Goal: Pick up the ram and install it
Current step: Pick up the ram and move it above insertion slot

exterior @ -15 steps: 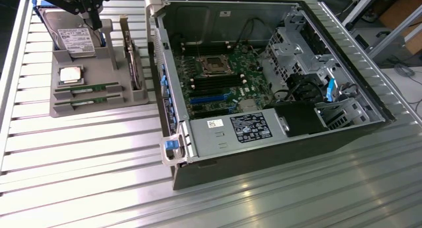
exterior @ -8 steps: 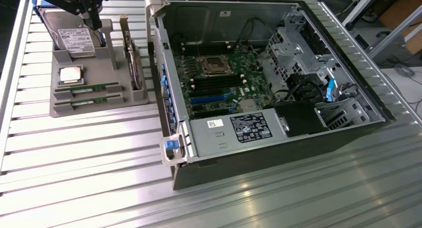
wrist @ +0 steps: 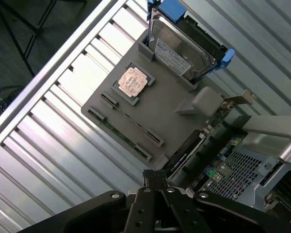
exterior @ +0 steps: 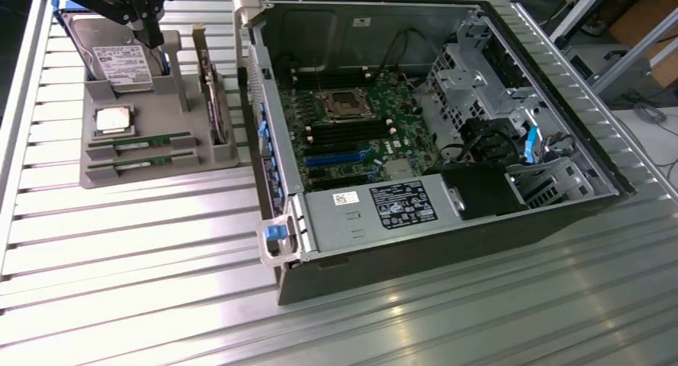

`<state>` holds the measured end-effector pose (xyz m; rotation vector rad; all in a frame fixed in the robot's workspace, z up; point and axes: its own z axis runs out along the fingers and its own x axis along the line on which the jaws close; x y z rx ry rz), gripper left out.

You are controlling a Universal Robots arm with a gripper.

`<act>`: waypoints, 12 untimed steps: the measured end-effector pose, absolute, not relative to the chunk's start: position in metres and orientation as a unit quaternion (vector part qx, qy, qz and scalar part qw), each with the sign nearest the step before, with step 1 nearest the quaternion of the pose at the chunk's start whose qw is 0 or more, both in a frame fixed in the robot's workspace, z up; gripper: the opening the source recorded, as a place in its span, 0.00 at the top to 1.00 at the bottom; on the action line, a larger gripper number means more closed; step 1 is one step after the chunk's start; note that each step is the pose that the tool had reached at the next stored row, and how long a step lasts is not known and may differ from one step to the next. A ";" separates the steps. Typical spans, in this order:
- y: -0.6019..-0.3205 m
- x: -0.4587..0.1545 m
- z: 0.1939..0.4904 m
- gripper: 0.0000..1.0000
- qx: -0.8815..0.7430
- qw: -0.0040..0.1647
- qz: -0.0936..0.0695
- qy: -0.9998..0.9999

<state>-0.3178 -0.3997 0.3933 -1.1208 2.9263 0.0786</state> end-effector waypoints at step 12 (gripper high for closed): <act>-0.400 -0.318 0.393 0.89 -0.380 0.003 0.025 0.925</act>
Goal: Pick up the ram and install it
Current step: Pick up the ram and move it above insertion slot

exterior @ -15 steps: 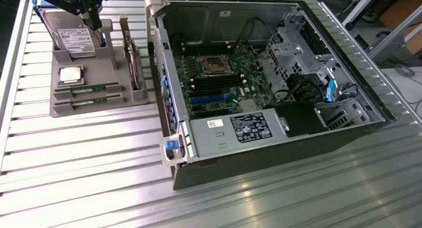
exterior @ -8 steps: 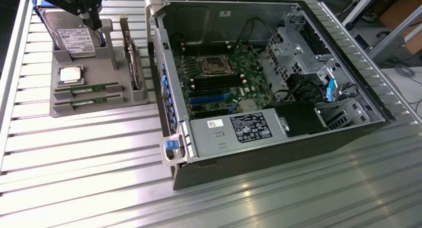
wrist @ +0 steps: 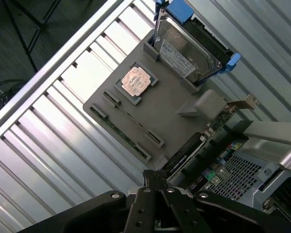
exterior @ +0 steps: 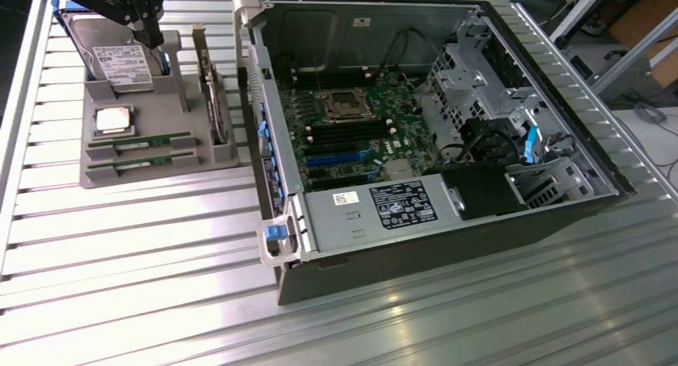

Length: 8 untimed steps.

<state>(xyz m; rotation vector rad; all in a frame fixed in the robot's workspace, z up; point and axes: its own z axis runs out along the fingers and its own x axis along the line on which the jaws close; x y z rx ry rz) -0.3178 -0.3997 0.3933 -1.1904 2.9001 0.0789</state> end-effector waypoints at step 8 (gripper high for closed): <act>-0.400 -0.318 0.393 0.89 -0.391 0.003 0.025 0.920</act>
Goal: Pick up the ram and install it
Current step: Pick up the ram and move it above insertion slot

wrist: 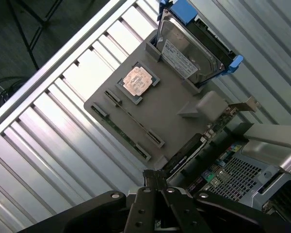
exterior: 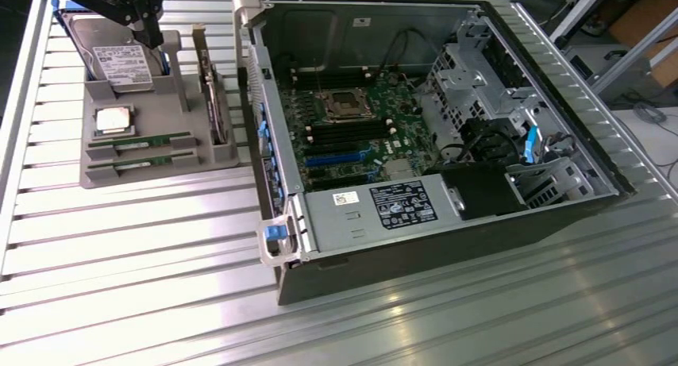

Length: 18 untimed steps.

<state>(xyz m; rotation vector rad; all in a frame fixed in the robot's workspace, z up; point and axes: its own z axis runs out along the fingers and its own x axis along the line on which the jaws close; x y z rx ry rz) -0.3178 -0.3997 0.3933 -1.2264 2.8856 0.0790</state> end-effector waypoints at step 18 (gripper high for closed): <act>-0.400 -0.318 0.393 0.89 -0.427 0.002 0.025 0.904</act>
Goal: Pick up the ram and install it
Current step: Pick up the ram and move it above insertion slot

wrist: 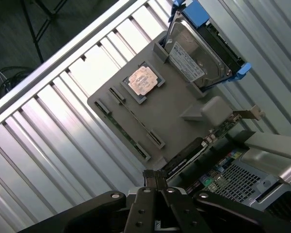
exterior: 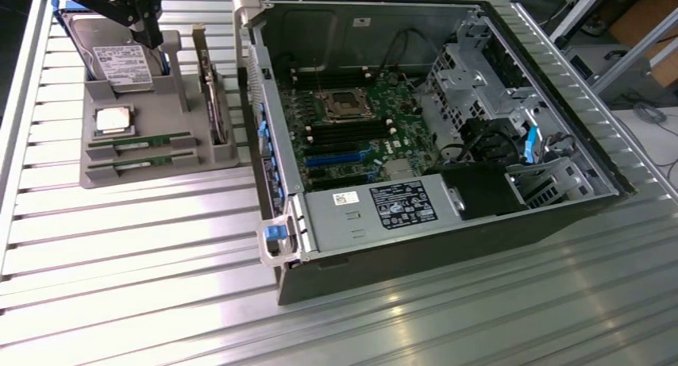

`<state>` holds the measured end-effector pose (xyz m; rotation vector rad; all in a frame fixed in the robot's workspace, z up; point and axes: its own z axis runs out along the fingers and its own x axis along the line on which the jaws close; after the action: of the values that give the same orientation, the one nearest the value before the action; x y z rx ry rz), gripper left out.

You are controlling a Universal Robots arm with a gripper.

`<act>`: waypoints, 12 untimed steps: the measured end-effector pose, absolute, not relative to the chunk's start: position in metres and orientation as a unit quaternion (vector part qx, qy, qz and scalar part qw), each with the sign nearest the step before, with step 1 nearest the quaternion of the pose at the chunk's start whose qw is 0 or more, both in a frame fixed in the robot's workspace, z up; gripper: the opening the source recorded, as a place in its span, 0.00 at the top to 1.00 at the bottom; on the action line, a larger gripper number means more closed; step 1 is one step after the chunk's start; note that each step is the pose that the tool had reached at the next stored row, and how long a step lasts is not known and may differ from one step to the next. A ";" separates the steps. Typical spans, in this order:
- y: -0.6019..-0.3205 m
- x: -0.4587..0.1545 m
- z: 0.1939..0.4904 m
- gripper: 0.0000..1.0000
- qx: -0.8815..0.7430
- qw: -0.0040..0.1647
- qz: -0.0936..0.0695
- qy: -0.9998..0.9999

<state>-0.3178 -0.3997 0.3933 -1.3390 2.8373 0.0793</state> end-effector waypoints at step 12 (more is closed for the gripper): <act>-0.400 -0.318 0.393 0.89 -0.454 0.001 0.025 0.890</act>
<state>-0.3178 -0.3997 0.3933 -1.4270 2.7958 0.0795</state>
